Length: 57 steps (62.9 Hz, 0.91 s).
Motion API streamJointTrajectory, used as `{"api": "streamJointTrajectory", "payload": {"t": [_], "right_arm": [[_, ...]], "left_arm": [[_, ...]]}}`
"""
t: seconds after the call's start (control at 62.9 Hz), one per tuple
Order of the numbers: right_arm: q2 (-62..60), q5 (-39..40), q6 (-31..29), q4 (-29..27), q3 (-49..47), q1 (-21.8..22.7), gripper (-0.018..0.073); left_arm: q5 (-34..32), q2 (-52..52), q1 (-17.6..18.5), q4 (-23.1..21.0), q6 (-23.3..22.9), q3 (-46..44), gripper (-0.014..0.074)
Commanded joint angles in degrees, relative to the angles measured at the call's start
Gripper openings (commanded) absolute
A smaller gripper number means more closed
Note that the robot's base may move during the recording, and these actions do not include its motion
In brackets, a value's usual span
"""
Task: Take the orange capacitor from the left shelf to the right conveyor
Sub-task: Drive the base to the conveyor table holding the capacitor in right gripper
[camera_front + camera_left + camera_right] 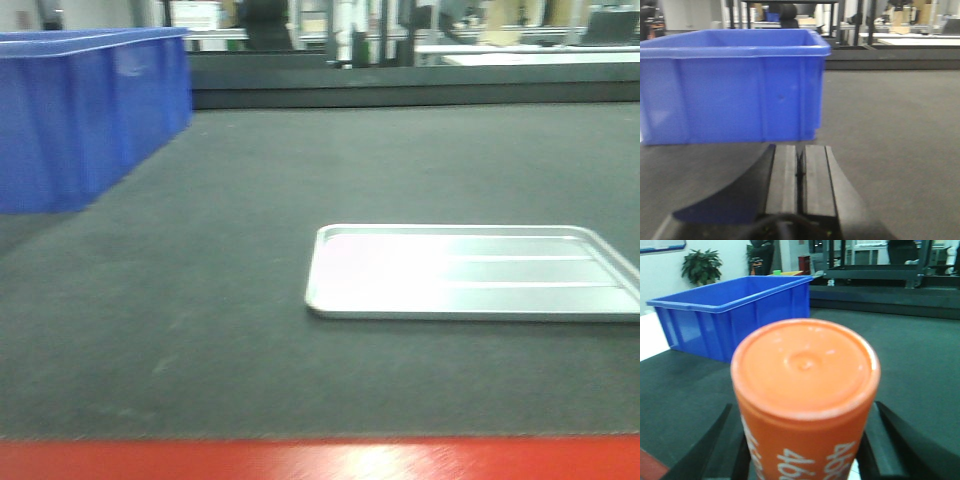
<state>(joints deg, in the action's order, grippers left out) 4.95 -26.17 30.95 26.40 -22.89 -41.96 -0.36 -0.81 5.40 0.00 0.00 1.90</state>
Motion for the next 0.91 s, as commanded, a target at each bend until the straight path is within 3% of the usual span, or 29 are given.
{"api": "streamJointTrajectory", "payload": {"t": [0.0,0.525,0.891], "right_arm": [[1.2,4.8,-0.5,1.4,-1.9,0.2,0.0057],[1.2,5.1,-0.5,1.4,-1.9,0.2,0.0057],[1.4,22.6,0.5,1.1,-1.9,0.2,0.0057]], "left_arm": [[-4.8,0.6,0.3,-0.3,0.0,-0.4,-0.0105],[-4.8,0.6,0.3,0.0,0.0,-0.4,-0.0105],[-4.8,0.6,0.3,-0.3,0.0,-0.4,-0.0105]]}}
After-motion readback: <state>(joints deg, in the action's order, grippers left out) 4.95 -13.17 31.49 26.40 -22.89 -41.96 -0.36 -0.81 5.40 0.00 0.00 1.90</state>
